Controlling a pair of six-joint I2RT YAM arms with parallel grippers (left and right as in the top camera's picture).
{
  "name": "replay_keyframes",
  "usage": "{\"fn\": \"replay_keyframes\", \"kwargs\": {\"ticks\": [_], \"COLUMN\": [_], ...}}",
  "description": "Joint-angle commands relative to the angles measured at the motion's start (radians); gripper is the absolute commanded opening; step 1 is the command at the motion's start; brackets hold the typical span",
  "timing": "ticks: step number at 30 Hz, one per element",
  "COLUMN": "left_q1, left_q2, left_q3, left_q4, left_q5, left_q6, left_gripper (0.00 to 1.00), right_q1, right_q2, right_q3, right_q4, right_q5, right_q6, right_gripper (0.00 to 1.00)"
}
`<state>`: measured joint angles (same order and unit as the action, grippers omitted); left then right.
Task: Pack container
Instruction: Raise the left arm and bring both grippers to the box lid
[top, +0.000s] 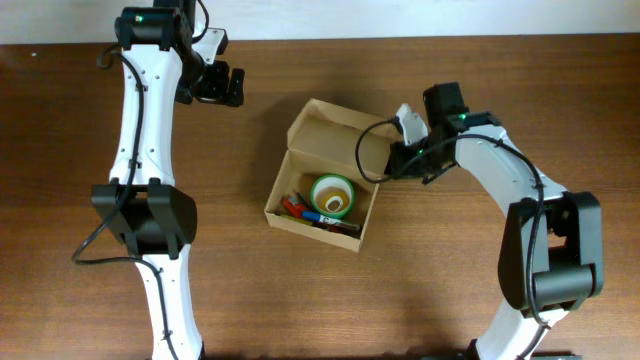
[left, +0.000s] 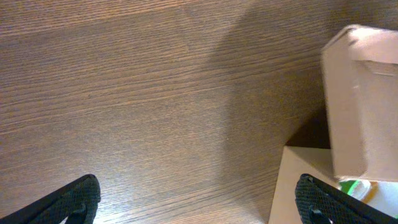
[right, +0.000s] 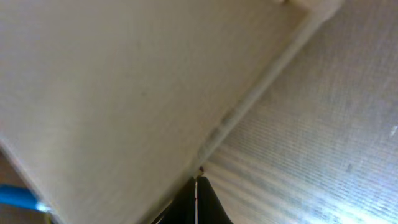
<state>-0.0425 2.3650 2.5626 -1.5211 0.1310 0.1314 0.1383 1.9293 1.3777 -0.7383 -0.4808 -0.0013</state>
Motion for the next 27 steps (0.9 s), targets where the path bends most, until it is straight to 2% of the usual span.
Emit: {"fn": "replay_keyframes", "kwargs": {"ticks": [1, 17, 22, 27], "left_q1": [0.007, 0.011, 0.050, 0.078], "left_q2": [-0.011, -0.011, 0.004, 0.095], "left_q3": [0.005, 0.005, 0.001, -0.002], "left_q4": [0.004, 0.021, 0.048, 0.004], "left_q5": [0.000, 0.000, 0.003, 0.092], "left_q6": [0.017, 0.015, -0.028, -0.040], "left_gripper": [1.00, 1.00, 1.00, 0.92], "right_q1": [0.002, 0.007, -0.008, -0.028], "right_q2": [-0.007, 0.047, 0.049, 0.054], "right_q3": [0.061, 0.137, 0.137, 0.137], "right_q4": [0.023, 0.072, 0.061, 0.047], "right_q5": [-0.040, -0.076, -0.045, -0.042], "right_q6": [0.011, 0.062, 0.062, 0.062], "right_gripper": [0.04, 0.04, 0.04, 0.03]}}
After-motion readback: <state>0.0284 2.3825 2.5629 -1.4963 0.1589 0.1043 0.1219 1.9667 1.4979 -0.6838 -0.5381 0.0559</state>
